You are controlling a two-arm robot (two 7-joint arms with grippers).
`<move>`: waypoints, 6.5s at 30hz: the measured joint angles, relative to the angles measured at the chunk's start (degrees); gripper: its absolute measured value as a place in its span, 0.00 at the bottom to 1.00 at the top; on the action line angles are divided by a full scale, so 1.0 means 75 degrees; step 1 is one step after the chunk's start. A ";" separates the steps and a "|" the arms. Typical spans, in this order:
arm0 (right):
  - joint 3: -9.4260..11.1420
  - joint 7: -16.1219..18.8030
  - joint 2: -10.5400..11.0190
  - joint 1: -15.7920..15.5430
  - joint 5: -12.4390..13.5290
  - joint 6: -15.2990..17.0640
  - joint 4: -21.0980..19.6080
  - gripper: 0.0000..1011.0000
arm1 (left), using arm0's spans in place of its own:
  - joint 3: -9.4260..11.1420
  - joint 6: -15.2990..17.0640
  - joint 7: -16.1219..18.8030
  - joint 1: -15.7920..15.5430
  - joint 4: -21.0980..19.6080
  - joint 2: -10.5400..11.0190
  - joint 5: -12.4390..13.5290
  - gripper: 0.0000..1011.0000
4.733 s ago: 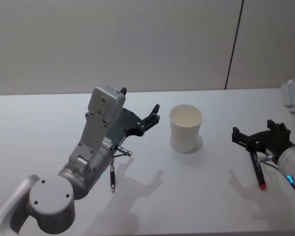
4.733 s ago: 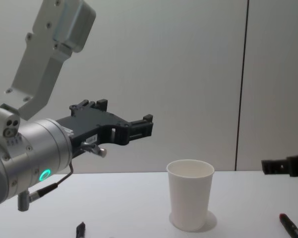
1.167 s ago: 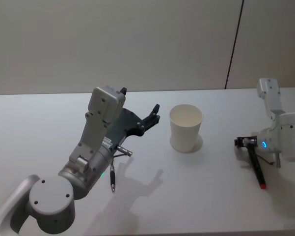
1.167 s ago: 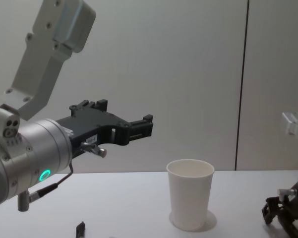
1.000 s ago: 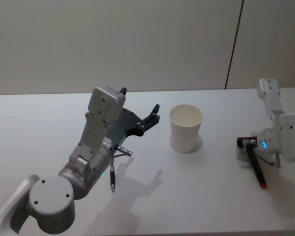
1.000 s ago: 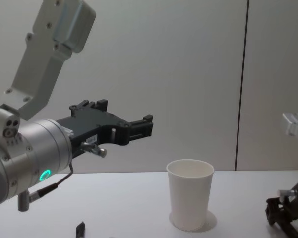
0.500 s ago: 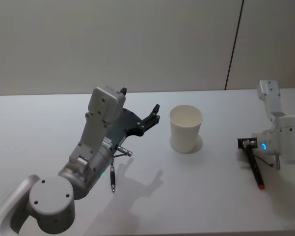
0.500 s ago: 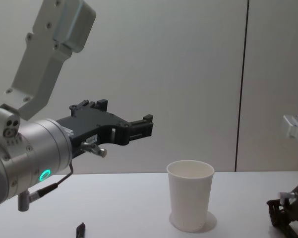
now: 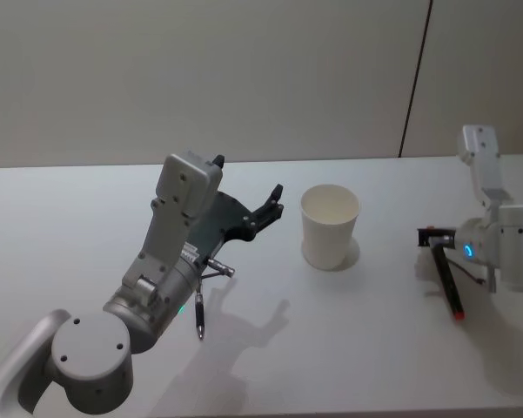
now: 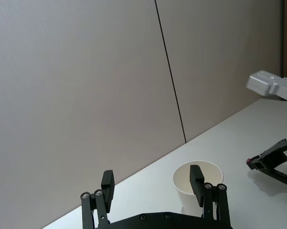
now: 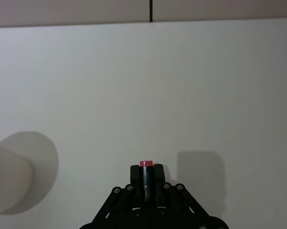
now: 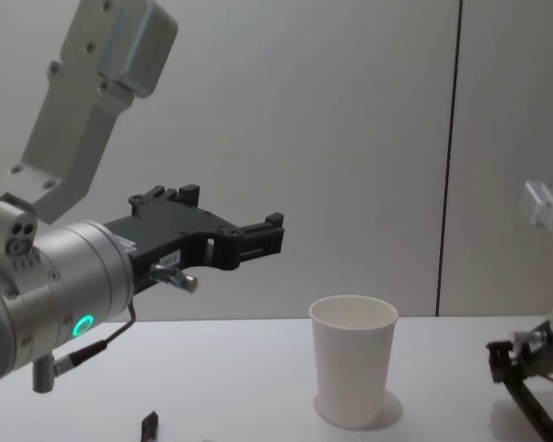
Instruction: Place the pen into the pen holder.
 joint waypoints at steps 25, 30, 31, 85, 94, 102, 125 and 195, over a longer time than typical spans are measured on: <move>-0.0219 0.0556 0.0068 -0.0804 -0.0418 -0.2015 -0.1690 0.16 | 0.0000 0.0000 0.0000 0.0000 0.0000 0.0000 0.0000 0.99; -0.0284 0.0635 0.0061 -0.0912 -0.0495 -0.2555 -0.1890 0.16 | 0.0000 0.0000 0.0000 0.0000 0.0000 0.0000 0.0000 0.99; -0.0293 0.0649 0.0059 -0.0925 -0.0510 -0.2670 -0.1912 0.16 | 0.0000 0.0000 0.0000 0.0000 0.0000 0.0000 0.0000 0.99; -0.1337 0.0731 -0.1336 0.1062 -0.1165 -1.1252 0.2873 0.16 | 0.0000 0.0000 0.0000 0.0000 0.0000 0.0000 0.0000 0.99; -0.1350 0.0620 -0.1540 0.1617 -0.1277 -1.2104 0.4223 0.16 | 0.0000 0.0000 0.0000 0.0000 0.0000 0.0000 0.0000 0.99; -0.1259 0.0631 -0.1591 0.1857 -0.1306 -1.2423 0.4868 0.16 | 0.0000 0.0000 0.0000 0.0000 0.0000 0.0000 0.0000 0.99; -0.1018 0.0770 -0.1511 0.1847 -0.1426 -1.2585 0.5471 0.16 | 0.0000 0.0000 0.0000 0.0000 0.0000 0.0000 0.0000 0.99; -0.0548 0.1750 -0.0899 -0.0223 -0.1157 -0.8889 0.0692 0.99 | 0.0000 -0.0001 0.0000 0.0000 0.0000 0.0000 0.0000 0.99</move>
